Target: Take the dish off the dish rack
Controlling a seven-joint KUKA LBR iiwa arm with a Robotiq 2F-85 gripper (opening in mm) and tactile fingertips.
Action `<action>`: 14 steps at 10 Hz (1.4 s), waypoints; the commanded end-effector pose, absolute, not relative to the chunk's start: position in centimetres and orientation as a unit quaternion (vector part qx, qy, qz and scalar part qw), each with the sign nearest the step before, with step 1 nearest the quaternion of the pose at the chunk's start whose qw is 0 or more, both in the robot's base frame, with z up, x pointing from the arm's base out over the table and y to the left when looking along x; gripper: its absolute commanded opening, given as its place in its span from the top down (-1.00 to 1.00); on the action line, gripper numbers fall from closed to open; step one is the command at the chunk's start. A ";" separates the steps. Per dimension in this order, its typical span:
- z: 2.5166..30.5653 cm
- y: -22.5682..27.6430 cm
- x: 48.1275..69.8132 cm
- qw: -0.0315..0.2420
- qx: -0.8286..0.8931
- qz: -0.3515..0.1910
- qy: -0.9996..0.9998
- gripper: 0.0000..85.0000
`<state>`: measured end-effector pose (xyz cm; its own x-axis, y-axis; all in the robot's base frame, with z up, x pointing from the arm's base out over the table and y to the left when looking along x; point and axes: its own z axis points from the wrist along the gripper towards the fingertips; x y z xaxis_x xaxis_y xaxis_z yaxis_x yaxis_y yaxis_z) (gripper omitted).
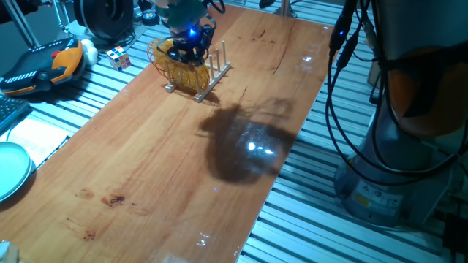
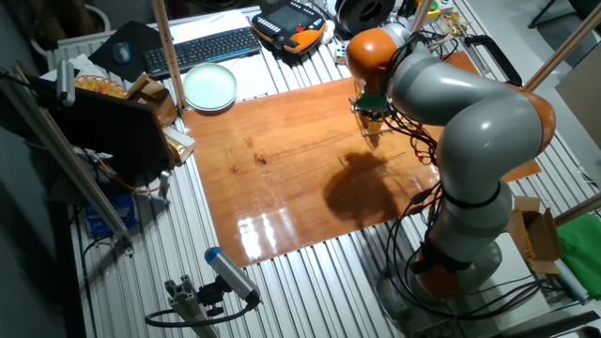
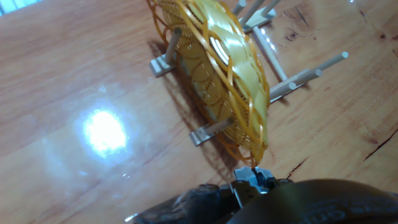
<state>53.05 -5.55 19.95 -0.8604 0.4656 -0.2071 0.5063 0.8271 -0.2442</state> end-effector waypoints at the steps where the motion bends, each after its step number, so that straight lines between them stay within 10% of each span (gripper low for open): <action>1: 19.9 -5.6 53.1 0.067 0.259 -0.145 0.952 0.98; 14: 19.1 -5.1 52.9 0.087 0.286 -0.162 0.940 0.98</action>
<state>52.90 -5.04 19.02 -0.8214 0.5103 -0.2546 0.5658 0.7853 -0.2515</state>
